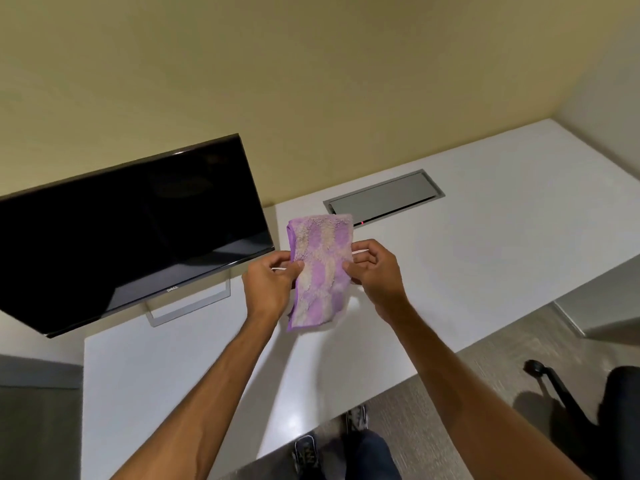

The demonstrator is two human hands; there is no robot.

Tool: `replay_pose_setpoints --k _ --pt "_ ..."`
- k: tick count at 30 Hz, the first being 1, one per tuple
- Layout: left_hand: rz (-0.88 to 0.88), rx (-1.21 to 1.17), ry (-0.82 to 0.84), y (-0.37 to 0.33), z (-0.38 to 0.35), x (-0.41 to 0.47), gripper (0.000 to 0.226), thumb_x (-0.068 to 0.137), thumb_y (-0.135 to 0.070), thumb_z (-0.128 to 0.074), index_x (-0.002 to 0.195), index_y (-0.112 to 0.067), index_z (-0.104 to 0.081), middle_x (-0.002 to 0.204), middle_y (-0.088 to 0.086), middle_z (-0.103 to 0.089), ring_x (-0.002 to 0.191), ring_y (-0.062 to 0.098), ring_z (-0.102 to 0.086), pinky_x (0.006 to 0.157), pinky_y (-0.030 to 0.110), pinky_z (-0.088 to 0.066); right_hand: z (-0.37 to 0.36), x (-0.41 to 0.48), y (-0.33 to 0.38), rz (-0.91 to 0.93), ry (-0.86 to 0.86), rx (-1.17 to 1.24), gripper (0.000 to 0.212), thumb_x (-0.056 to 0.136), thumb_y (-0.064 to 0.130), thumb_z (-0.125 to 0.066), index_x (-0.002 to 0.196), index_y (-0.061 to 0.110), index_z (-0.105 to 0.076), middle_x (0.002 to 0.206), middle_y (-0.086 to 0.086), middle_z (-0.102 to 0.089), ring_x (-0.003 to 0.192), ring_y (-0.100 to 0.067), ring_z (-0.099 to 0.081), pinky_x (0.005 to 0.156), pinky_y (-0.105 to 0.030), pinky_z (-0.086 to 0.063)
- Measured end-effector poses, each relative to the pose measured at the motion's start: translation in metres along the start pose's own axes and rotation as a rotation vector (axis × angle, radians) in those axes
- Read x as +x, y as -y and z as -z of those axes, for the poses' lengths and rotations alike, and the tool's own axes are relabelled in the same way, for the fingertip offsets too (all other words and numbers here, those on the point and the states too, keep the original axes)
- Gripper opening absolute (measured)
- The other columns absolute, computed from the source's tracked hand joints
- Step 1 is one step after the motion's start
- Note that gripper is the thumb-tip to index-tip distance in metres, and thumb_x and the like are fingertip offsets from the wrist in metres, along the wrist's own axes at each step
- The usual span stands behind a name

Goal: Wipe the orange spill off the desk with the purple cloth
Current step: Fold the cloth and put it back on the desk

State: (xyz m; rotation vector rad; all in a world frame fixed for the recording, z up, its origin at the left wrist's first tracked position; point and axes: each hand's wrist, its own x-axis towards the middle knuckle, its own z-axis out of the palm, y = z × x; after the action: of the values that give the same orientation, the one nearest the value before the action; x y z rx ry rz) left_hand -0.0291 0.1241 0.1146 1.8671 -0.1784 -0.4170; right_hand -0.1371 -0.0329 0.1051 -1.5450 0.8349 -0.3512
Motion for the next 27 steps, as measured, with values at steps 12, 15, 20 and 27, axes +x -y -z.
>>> replay_pose_setpoints --k 12,15,20,27 --pt "0.088 0.259 -0.085 0.012 -0.078 0.117 0.02 0.087 0.0 -0.066 0.106 -0.002 -0.073 0.084 0.007 -0.07 0.077 0.026 -0.068 0.067 0.028 -0.051 -0.013 0.167 -0.021 0.09 0.041 -0.463 0.013 0.089 0.024 -0.073 0.1 0.018 -0.068 0.087 0.002 -0.076 0.07 -0.016 -0.07 0.066 -0.033 -0.06" --pt "0.172 0.269 -0.053 0.019 -0.093 0.15 0.029 0.083 0.004 -0.067 0.11 -0.005 -0.072 0.082 0.005 -0.068 0.074 0.023 -0.065 0.068 0.027 -0.049 -0.02 0.207 -0.028 0.074 0.094 -0.509 0.008 0.09 0.019 -0.068 0.097 0.017 -0.066 0.083 0.006 -0.07 0.068 -0.014 -0.066 0.066 -0.031 -0.057" --pt "0.225 0.302 -0.058 0.032 -0.109 0.197 0.033 0.079 0.008 -0.067 0.109 -0.007 -0.072 0.081 0.002 -0.067 0.076 0.023 -0.067 0.069 0.026 -0.05 -0.035 0.266 -0.04 0.054 0.205 -0.553 0.012 0.091 0.01 -0.064 0.102 0.01 -0.067 0.095 -0.004 -0.074 0.081 -0.021 -0.069 0.077 -0.035 -0.06" --pt "0.35 0.185 -0.027 0.052 -0.123 0.241 0.042 0.08 0.001 -0.075 0.115 -0.014 -0.058 0.084 -0.004 -0.061 0.094 0.029 -0.066 0.094 0.041 -0.055 -0.054 0.318 -0.055 -0.001 0.427 -0.72 0.051 0.086 -0.002 -0.06 0.137 0.007 -0.058 0.131 -0.013 -0.066 0.12 -0.031 -0.063 0.097 -0.031 -0.049"
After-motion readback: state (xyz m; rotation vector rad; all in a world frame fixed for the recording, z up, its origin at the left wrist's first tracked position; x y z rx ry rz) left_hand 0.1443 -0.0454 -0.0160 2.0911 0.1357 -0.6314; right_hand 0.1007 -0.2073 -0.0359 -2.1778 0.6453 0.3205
